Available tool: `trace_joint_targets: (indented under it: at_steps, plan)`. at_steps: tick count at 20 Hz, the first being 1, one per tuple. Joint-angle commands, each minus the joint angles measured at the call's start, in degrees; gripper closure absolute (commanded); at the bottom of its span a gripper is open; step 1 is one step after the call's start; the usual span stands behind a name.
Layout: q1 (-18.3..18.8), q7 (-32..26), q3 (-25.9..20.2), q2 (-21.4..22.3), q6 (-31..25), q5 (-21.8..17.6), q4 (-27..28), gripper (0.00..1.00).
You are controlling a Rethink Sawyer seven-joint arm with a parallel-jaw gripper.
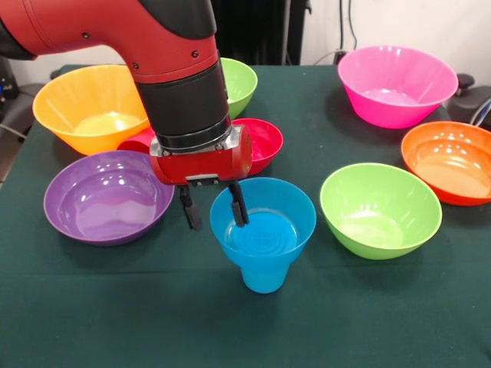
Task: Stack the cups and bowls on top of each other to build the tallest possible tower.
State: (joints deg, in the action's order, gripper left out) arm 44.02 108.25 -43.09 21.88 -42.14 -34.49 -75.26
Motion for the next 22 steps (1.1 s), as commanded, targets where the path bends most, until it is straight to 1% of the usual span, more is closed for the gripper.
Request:
trace_joint_targets:
  at_steps: [1,11,17,22]
  plan:
    - [-2.0,-9.4,1.9,0.1,1.1,-3.8,-2.5,0.00]
    - [-1.5,-10.0,1.3,-0.2,2.0,-3.8,-2.3,0.00]
    - [-1.1,-9.9,0.8,0.6,2.3,-3.5,-3.0,0.00]
    - [-0.7,-9.8,-0.1,2.5,0.7,-1.8,-3.9,0.00]
